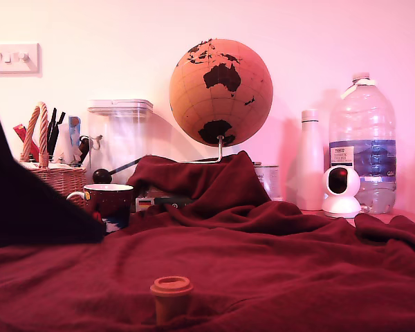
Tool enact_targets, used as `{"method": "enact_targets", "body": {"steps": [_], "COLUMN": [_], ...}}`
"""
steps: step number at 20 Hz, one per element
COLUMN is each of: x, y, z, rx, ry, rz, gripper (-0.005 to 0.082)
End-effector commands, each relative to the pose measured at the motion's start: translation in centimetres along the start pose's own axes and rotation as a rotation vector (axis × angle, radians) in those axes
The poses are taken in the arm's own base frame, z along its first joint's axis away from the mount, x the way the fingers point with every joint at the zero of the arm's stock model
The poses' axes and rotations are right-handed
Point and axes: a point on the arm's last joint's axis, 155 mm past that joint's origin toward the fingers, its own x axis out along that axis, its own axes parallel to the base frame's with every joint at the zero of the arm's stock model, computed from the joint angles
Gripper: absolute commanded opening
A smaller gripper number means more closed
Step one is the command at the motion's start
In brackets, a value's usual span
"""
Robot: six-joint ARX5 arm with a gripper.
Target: Pick up the coffee capsules on the table and drop them inside the coffee cup
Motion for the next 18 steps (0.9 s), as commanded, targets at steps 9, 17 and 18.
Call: {"method": "enact_targets", "body": {"steps": [9,17,18], "x": [1.3,2.8,3.1], "y": [-0.1,-0.3,-0.3], "z": [0.8,0.6,0.4], "rx": [0.045,0.035,0.032], "ry": [-0.044,0.019,0.042], "rz": [-0.015,-0.033,-0.031], "gripper": [0.0730,0.0730,0.0730]}}
